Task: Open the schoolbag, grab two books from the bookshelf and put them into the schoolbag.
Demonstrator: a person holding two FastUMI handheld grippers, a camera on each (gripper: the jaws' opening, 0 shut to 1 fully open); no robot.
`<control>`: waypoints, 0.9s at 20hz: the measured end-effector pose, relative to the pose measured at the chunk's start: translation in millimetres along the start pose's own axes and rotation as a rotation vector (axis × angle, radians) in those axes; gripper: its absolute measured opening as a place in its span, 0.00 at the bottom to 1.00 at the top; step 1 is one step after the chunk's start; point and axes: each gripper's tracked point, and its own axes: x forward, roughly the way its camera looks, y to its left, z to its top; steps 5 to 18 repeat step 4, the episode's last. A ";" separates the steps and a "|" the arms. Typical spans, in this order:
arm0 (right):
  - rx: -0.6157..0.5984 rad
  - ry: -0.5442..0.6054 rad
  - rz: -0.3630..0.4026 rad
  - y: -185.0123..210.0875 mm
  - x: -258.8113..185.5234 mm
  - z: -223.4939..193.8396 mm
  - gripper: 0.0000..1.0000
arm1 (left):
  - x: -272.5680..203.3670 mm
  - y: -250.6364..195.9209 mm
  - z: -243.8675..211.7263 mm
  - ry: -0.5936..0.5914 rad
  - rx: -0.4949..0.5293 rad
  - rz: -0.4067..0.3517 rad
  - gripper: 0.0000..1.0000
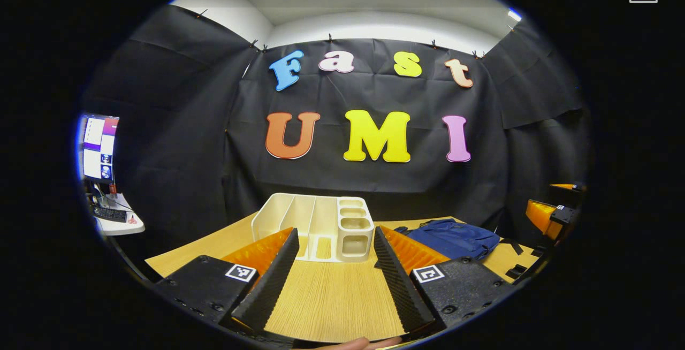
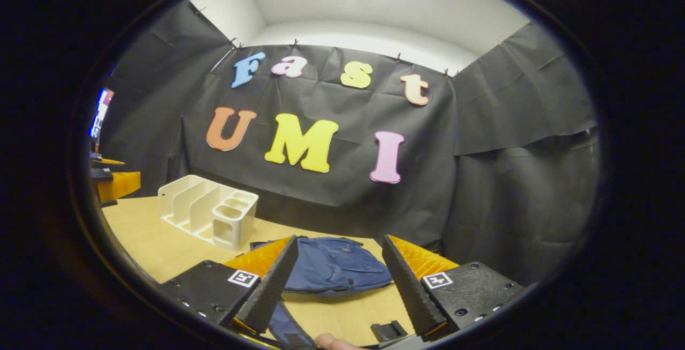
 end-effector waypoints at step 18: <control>0.000 0.001 -0.013 -4.9 -0.2 0.5 0.92 | -1.1 -2.4 -1.3 -0.001 0.010 -0.014 0.90</control>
